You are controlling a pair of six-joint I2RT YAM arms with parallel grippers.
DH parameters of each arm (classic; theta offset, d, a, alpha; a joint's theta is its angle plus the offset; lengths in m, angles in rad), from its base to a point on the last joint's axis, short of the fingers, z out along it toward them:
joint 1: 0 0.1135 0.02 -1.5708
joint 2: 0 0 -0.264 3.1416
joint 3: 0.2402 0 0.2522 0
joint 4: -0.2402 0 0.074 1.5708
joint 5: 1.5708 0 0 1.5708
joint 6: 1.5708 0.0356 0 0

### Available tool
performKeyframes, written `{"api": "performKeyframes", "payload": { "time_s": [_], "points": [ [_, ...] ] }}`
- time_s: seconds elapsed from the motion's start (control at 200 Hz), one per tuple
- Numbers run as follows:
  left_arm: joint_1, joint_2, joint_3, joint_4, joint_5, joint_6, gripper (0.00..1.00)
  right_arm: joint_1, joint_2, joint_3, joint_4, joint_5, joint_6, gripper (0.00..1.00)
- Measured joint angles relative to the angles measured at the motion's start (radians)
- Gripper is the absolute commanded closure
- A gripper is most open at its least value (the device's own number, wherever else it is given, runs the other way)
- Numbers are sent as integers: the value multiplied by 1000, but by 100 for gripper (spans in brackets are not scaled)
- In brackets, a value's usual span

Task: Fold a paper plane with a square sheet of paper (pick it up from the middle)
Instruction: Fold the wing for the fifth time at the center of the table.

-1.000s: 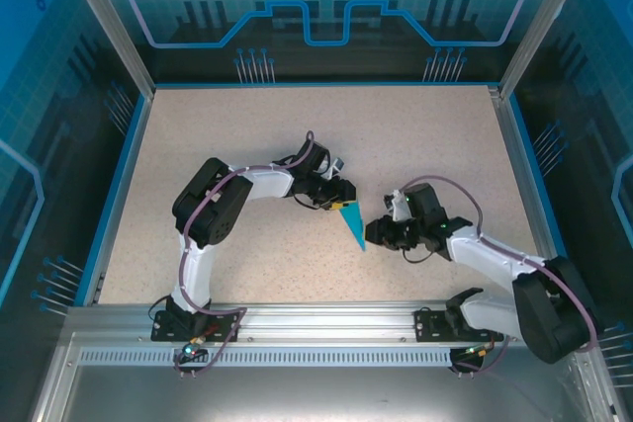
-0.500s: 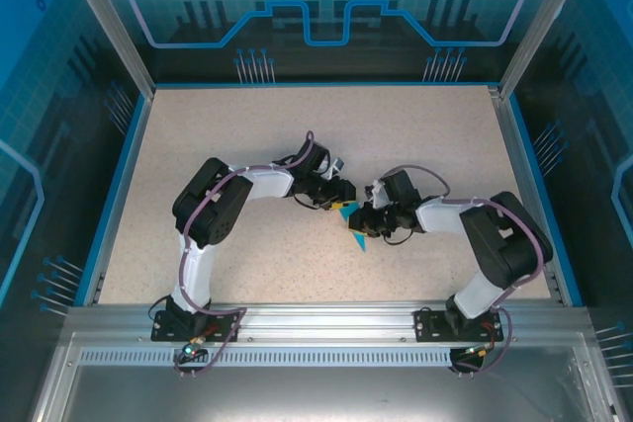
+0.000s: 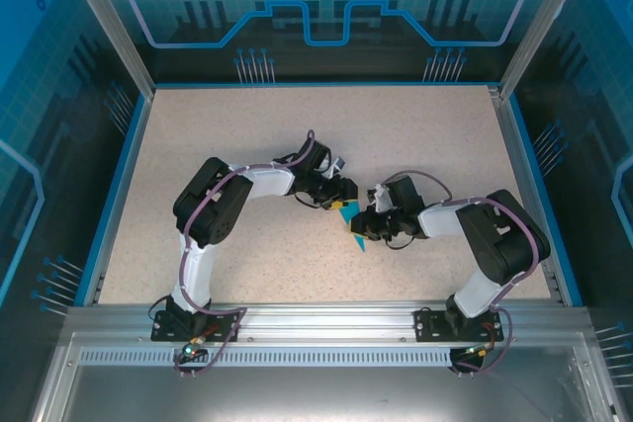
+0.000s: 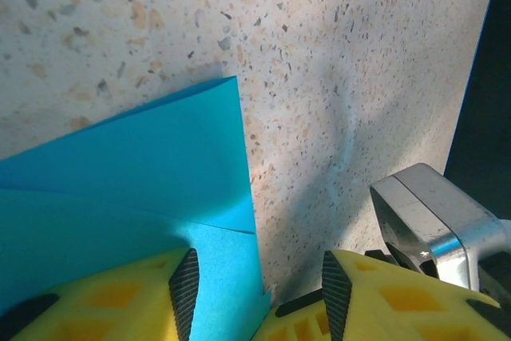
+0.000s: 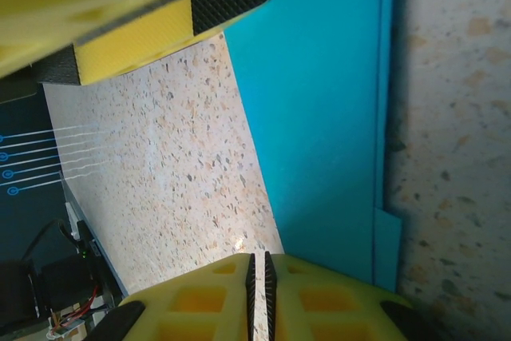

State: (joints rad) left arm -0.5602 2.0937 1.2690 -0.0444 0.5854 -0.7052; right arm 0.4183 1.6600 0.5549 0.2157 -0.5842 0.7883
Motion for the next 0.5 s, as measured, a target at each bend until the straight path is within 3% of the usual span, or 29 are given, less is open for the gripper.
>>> {"api": "performKeyframes", "payload": {
  "time_s": [0.5],
  "points": [
    [-7, -58, -56, 55, 18, -20, 44, 0, 0, -5, 11, 1, 4, 88]
  ]
}}
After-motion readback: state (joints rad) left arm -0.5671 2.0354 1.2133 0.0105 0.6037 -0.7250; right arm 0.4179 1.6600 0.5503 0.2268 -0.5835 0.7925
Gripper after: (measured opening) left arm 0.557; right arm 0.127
